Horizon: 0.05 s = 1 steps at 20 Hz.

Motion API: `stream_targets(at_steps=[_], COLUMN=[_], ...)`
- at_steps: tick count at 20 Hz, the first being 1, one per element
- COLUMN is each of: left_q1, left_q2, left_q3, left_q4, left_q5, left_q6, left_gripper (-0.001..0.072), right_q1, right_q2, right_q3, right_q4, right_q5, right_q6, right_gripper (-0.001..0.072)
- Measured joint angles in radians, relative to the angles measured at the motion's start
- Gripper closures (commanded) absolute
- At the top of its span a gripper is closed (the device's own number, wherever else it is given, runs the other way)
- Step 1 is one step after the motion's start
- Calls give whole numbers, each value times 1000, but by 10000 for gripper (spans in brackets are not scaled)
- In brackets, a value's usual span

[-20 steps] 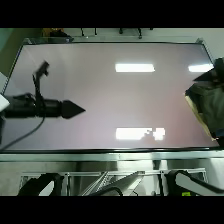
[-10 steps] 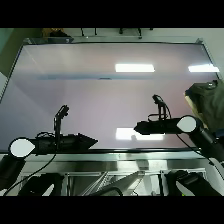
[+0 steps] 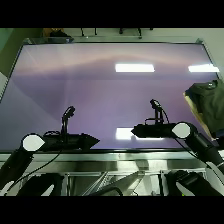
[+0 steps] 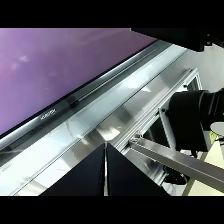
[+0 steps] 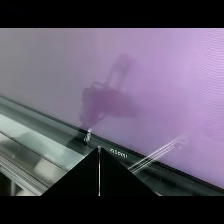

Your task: Fold the shirts.

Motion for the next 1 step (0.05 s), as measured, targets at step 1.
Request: stream_targets(at_steps=[1], left_q1=[0], left_q2=[-8], left_q3=[0], left_q4=[0], left_q5=[2], left_q6=[2], left_gripper=[692], right_q1=[1], right_q2=[0], right_q3=[0], right_q4=[1], right_q5=[-3], right_q6=[0], right_gripper=[693])
